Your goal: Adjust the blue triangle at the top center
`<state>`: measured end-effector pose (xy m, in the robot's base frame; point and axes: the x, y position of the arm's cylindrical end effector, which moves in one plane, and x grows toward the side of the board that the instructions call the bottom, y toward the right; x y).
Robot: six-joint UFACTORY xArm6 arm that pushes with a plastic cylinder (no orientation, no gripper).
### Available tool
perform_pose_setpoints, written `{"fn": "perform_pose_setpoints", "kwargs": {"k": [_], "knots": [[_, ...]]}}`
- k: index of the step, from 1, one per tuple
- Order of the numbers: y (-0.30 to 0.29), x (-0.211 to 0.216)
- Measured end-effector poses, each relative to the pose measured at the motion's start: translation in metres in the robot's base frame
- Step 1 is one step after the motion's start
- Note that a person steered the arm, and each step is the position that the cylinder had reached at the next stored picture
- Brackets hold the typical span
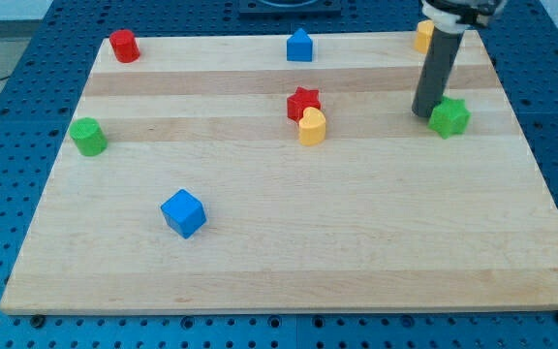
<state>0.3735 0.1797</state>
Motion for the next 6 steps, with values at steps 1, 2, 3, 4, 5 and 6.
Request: {"fn": "perform_pose_setpoints", "kwargs": {"k": [1,2,3,4,5,6], "knots": [[0.005,0.010],[-0.012,0.016],[-0.043,0.027],[-0.070,0.024],[-0.067,-0.027],[-0.078,-0.087]]}}
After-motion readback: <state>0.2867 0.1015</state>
